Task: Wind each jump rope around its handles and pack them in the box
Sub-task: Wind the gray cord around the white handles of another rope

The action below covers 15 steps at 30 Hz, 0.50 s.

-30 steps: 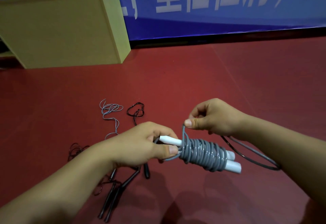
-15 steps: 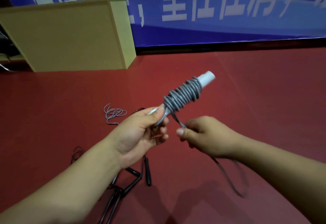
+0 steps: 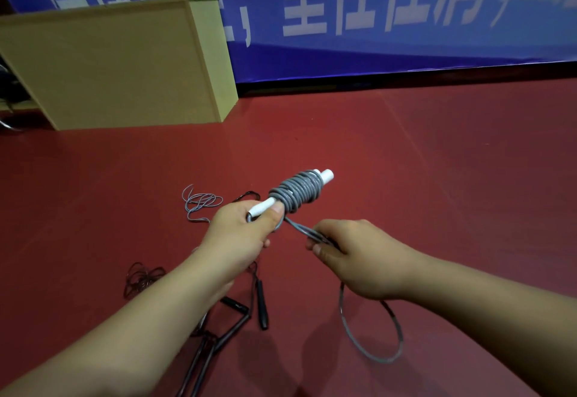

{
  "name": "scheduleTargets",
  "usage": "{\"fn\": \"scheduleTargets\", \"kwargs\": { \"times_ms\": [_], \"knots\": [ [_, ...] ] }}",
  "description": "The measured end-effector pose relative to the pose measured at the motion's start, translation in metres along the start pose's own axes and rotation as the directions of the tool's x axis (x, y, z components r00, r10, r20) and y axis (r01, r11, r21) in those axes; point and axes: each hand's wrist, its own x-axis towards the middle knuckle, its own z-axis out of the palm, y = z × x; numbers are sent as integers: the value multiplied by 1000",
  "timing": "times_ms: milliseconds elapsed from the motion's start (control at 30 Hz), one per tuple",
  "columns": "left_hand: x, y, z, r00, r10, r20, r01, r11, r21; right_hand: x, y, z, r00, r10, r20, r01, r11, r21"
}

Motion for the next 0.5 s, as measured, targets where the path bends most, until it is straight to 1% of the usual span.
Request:
{"fn": "scheduleTargets", "kwargs": {
  "times_ms": [67, 100, 200, 367, 500],
  "knots": [
    [1, -5, 0, 992, 119, -34, -109, 973, 204, 0, -1, -1, 1000, -10, 18, 10, 1000, -10],
    [1, -7, 1, 986, 163, -37, -147, 949, 278, -1, -2, -1, 999, -17, 32, 18, 1000, -19],
    [0, -8, 2, 971, 235, -36, -197, 880, 432, -2, -4, -2, 996, -44, 78, 47, 998, -39],
    [-3, -6, 6, 960, 281, 4, -216, 730, 648, -4, -5, -5, 995, -51, 83, 58, 996, -74],
    [-2, -2, 5, 964, 261, 46, -203, 615, 762, -4, 0, -12, 997, -36, 63, 45, 988, -147]
  ]
}}
